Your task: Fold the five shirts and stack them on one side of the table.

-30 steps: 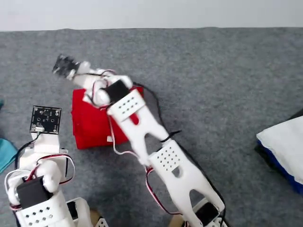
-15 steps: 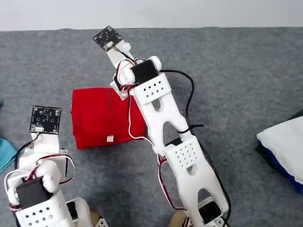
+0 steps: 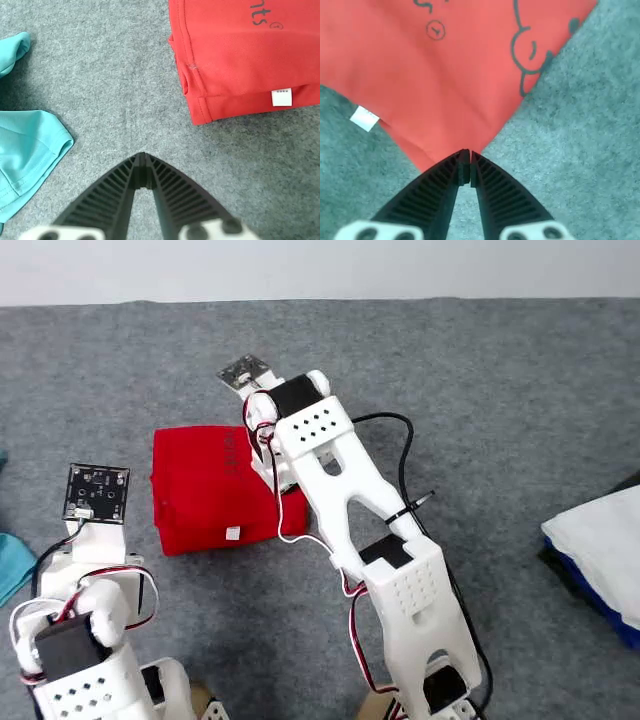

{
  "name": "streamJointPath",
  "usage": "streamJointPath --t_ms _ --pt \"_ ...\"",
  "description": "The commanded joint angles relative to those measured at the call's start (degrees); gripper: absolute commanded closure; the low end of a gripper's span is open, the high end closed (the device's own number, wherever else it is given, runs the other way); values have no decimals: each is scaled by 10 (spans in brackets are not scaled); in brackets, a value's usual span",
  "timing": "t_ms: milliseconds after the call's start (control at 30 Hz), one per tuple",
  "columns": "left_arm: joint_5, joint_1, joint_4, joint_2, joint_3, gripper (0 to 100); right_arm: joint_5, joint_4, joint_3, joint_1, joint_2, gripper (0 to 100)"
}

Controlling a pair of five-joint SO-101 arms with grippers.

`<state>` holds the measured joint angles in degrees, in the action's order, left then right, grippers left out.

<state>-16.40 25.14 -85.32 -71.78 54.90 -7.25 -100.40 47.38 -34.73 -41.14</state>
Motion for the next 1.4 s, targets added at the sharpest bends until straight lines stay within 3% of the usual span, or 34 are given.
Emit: streamJointPath --t_ms 0,267,667,1033,1233,1367 --pt "-4 3 0 -8 -7 997 8 -2 3 -22 -26 984" --pt "-4 3 0 -8 -7 997 8 -14 3 -85 -95 985" --pt "-4 3 0 -8 -6 997 6 -20 52 -80 -1 985" --pt "-4 2 2 -8 -6 997 6 76 51 -121 -8 984" --pt "-4 3 0 -8 -7 997 16 91 55 -85 -29 983" --pt "-4 3 0 -8 -7 997 91 88 55 -49 -15 980"
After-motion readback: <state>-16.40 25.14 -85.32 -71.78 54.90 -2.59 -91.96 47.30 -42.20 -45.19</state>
